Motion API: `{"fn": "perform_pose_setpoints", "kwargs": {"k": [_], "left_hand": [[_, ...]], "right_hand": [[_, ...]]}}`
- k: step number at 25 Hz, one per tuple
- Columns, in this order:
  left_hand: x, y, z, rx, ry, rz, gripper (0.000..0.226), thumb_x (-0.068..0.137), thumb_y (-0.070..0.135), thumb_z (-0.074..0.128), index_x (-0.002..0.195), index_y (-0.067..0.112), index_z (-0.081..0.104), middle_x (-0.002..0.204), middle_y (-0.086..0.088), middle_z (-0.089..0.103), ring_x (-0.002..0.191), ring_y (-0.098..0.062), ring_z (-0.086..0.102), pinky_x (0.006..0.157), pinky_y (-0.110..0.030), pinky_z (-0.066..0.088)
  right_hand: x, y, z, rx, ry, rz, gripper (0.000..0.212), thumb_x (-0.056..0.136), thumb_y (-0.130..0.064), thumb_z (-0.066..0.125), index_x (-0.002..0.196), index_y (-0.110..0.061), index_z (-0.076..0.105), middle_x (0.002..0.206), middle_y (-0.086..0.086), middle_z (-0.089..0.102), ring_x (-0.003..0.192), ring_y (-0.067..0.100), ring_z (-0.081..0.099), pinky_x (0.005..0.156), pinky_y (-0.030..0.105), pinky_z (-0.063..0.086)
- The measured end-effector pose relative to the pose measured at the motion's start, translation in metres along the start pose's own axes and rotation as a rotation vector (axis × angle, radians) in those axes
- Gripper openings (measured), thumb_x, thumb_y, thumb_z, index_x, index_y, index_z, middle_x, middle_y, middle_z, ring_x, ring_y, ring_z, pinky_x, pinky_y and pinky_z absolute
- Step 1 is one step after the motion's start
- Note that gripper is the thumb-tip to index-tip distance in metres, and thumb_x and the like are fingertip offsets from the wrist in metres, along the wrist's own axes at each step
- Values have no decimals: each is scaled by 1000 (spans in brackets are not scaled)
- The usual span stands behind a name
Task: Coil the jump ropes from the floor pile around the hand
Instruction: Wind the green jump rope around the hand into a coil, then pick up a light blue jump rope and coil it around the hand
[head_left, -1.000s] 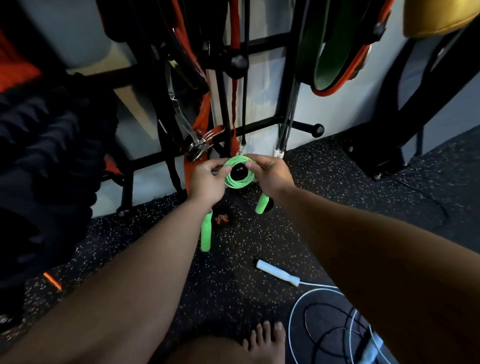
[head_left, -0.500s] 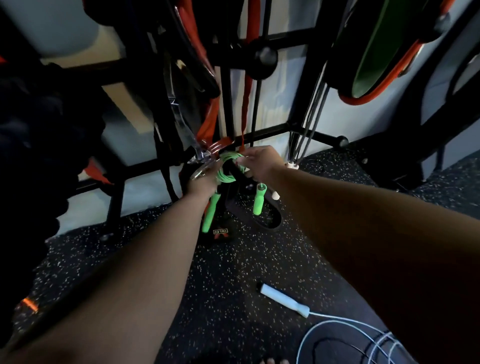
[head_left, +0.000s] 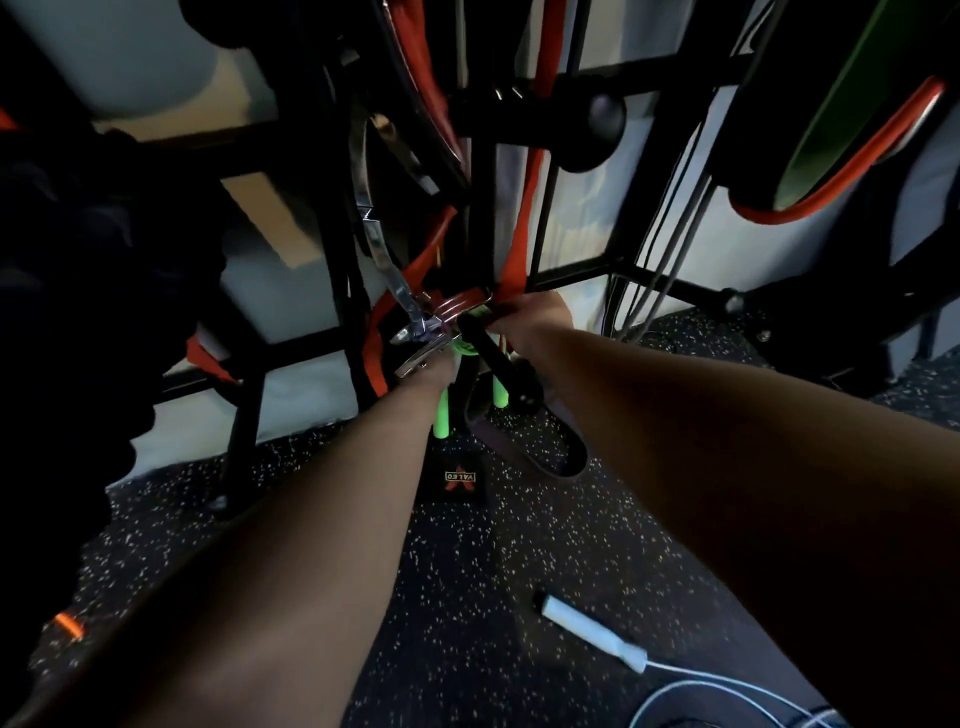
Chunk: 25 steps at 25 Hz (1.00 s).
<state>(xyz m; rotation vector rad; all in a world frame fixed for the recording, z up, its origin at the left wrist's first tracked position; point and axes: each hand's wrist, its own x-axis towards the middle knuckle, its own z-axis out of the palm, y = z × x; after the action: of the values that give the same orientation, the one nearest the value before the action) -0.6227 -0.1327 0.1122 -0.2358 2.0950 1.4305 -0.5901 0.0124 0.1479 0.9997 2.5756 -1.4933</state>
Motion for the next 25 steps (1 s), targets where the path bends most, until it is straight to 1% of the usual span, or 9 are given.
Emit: {"fn": "perform_pose_setpoints", "kwargs": {"k": [2,4,6,8,11,15,19,22,25], "left_hand": [[-15,-6,-1,54,84,118,51,101,47,53,137,13,60,138,-3,61,128,-23,57,107,-34,46],[-39,-14,-1,-6,203,277,45,90,44,66,118,8,68,121,-6,70,116,-25,64,93,-30,49],[-68,-17,3,-52,141,348,21,92,24,63,102,6,64,110,-14,70,103,-25,67,82,-30,51],[-104,-21,4,-25,110,368,7,96,13,65,102,12,65,106,-3,70,95,-17,65,71,-20,48],[-155,-26,5,142,18,356,11,94,26,72,101,23,65,101,5,69,96,-16,67,78,-26,50],[-215,-8,9,332,-96,336,48,91,41,75,128,15,60,104,7,70,101,-19,69,97,-40,54],[-293,21,25,668,-253,544,34,91,36,75,117,16,67,98,7,68,90,-14,65,79,-25,47],[-352,32,46,878,-386,680,31,88,38,78,110,18,69,102,4,73,91,-13,67,80,-24,47],[-400,8,80,940,-467,722,31,86,42,79,106,20,70,101,4,74,92,-13,68,85,-28,53]], "right_hand": [[-11,3,-4,39,-59,-11,30,79,-29,81,106,-16,76,88,4,72,82,21,66,91,44,58],[-30,8,-14,109,-54,-31,29,82,-32,80,105,-16,76,88,3,72,83,21,68,91,47,58],[-61,13,-32,143,-14,-46,26,85,-34,77,106,-20,77,91,1,75,87,22,72,89,43,59],[-99,21,-51,73,-9,-79,20,91,-33,70,107,-22,76,91,-1,76,80,17,71,76,35,60],[-162,36,-84,-63,-58,-121,15,97,-28,63,105,-21,74,85,-2,74,71,13,69,65,30,58],[-243,62,-124,-68,-4,-62,9,95,-31,64,97,-26,72,89,-4,75,75,14,71,63,29,58],[-330,90,-168,-126,84,-24,10,95,-32,64,97,-26,71,86,-7,74,69,9,68,58,20,50],[-391,115,-194,-184,128,-7,11,93,-34,65,94,-26,72,81,-6,73,71,11,66,68,25,51],[-452,148,-209,-201,164,50,14,93,-33,65,99,-24,73,85,-5,72,77,12,65,74,27,52]]}}
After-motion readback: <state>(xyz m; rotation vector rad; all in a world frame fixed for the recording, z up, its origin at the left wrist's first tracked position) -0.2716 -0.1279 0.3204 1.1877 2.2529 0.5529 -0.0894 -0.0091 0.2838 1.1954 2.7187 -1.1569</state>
